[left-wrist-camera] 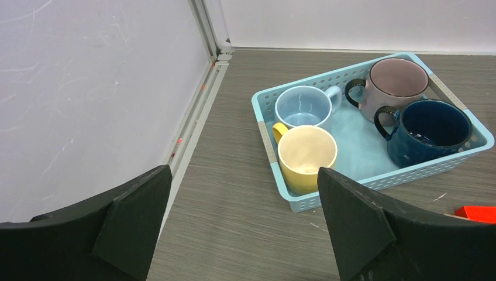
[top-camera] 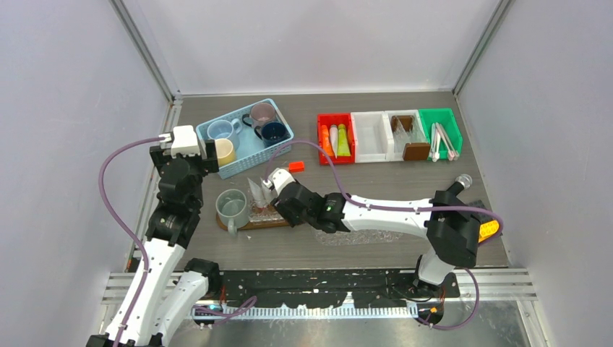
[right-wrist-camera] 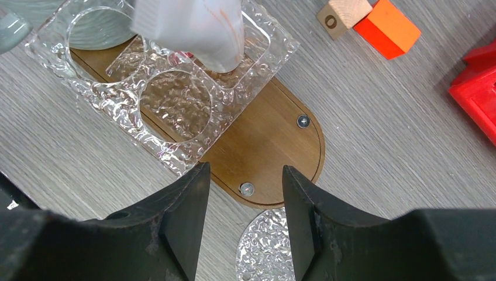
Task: Prepare toiletry sets of a toothbrush and toothpaste on the tray
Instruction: Adjust the tray at the center of the board.
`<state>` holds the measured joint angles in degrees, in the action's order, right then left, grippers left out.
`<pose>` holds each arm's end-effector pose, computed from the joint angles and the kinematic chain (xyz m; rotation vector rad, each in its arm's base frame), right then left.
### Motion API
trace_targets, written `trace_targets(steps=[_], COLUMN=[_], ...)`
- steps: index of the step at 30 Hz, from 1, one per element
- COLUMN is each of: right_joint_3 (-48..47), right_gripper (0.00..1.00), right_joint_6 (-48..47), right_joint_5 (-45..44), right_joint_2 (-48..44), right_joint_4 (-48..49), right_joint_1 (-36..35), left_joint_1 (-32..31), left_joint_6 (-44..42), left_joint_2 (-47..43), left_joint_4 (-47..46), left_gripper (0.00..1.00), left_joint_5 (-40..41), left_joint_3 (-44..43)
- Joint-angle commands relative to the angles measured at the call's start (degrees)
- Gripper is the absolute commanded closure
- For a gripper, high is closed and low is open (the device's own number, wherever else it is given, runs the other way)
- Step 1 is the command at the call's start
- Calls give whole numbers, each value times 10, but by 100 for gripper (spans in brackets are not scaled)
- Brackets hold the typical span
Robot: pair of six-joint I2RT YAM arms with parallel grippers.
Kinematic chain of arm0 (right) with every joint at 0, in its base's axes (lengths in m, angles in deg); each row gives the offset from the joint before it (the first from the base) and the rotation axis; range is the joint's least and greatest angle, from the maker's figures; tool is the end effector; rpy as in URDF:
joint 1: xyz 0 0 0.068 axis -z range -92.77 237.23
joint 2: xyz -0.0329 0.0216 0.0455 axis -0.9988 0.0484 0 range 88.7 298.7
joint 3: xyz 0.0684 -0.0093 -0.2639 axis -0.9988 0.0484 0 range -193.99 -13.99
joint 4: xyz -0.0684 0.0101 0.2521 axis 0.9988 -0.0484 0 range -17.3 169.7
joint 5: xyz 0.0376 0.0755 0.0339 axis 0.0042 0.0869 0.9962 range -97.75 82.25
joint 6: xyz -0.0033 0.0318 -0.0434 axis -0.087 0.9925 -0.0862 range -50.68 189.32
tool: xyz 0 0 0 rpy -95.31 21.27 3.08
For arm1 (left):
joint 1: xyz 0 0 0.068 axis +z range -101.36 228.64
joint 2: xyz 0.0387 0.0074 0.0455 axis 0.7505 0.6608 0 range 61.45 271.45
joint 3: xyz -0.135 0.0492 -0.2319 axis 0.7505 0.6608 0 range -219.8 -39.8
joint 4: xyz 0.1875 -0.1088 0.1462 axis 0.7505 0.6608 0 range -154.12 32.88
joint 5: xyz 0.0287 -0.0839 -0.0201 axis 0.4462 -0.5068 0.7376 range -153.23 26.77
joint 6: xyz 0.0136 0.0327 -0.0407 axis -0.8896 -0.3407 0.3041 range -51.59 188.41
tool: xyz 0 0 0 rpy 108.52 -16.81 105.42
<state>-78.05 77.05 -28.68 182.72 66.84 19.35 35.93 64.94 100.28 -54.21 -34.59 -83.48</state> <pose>0.1470 0.3281 0.2335 -0.9775 2.0527 0.2759 0.1581 -0.0181 0.3502 -0.1462 1.6499 0.2916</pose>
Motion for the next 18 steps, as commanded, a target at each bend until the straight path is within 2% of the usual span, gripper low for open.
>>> trace_targets(steps=[1,18], right_joint_3=[-13,-12], right_gripper=[45,46], right_joint_6=[8,10], right_joint_5=[16,16], right_joint_2=[1,-6], right_joint_4=[25,20], right_joint_1=[0,0], left_joint_1=[2,2], left_joint_6=[-1,-1], left_joint_2=[-1,2], left_joint_4=[-30,-29], left_gripper=[0,0], left_joint_5=[-6,-6], left_joint_3=[0,0])
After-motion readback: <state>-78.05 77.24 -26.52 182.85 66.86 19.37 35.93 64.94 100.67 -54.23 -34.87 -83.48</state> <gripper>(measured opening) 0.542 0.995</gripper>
